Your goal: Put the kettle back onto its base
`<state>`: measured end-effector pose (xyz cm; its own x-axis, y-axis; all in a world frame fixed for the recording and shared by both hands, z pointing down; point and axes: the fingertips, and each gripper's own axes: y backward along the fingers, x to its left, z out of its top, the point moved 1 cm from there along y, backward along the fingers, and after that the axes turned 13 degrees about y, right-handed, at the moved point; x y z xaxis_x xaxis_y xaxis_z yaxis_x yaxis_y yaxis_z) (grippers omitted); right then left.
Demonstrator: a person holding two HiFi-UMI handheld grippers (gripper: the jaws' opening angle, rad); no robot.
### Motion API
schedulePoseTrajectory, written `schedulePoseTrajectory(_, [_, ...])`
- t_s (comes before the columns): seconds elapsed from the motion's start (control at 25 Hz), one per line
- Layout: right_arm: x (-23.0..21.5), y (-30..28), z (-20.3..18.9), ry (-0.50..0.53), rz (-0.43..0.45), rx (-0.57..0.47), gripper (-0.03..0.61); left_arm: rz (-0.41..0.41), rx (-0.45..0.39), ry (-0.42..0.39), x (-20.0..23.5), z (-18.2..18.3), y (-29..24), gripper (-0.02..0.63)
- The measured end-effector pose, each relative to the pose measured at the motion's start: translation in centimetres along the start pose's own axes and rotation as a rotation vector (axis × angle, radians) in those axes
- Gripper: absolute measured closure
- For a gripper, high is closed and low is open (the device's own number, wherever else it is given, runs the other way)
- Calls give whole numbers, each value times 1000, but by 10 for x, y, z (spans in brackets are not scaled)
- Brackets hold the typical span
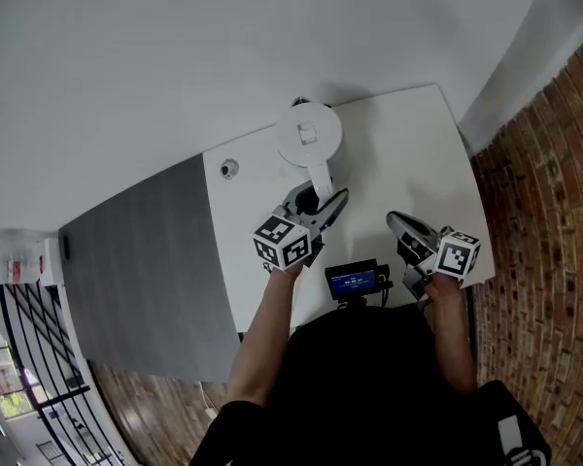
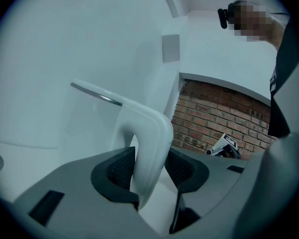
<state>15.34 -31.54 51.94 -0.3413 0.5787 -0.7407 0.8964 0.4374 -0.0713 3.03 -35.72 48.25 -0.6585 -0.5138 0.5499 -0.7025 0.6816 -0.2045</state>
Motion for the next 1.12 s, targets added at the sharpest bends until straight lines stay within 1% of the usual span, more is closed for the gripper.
schedulePoseTrajectory(0.28, [-5, -3, 1, -16, 12, 18, 560, 7, -7, 5, 4, 0, -1, 417])
schedulePoseTrajectory(0.52, [-9, -1, 2, -16, 27, 40, 560, 35, -14, 7, 5, -3, -2, 417])
schedulePoseTrajectory(0.68, [-8, -2, 5, -2, 48, 59, 560, 47, -51, -5, 5, 1, 3, 416])
schedulePoseTrajectory(0.88, [-10, -4, 0, -30, 73, 94, 560, 96, -112, -1, 6, -3, 31, 416])
schedulePoseTrajectory(1.0, [-13, -8, -7, -43, 102, 123, 560, 154, -137, 52, 8, -18, 57, 416])
schedulePoseTrajectory(1.12, [-14, -14, -14, -44, 127, 157, 560, 212, -172, 161, 11, -41, 89, 416])
